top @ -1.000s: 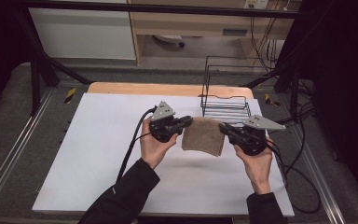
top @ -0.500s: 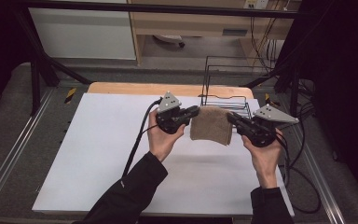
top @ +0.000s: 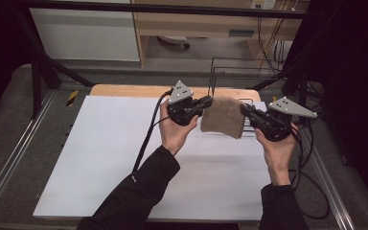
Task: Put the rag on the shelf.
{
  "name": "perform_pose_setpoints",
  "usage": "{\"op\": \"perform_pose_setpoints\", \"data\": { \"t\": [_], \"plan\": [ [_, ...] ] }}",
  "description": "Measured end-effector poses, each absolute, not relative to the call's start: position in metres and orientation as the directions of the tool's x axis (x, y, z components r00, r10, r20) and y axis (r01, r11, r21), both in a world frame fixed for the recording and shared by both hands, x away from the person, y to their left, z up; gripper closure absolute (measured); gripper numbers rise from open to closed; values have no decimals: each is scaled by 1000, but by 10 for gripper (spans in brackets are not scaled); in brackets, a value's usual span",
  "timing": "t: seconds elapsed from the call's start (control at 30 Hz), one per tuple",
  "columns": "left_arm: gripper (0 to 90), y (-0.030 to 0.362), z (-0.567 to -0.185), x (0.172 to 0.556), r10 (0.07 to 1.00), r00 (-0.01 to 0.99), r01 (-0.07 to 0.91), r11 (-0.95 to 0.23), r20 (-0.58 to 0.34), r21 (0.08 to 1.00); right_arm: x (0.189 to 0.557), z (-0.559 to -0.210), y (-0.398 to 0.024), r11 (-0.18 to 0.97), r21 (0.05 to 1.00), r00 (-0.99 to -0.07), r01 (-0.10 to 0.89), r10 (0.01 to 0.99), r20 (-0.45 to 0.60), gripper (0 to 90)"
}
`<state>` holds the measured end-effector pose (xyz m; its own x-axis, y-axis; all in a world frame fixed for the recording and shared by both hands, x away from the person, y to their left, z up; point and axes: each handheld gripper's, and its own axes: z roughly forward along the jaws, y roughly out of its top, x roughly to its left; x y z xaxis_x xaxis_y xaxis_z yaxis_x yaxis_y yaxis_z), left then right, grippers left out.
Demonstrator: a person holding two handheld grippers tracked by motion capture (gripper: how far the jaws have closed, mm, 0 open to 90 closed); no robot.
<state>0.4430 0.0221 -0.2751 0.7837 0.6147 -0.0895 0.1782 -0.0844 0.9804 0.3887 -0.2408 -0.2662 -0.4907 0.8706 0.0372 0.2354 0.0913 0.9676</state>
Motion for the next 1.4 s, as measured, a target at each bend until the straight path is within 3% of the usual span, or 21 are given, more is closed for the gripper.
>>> {"op": "perform_pose_setpoints", "data": {
  "t": [0.87,1.4],
  "plan": [
    [856,-13,-230,464,611,788,99,-9,-73,995,404,-221,-262,40,993,-413,108,911,8,855],
    [856,-15,-210,480,622,780,69,14,-63,998,419,-194,-259,58,996,-398,62,917,-29,857]
  ]
}}
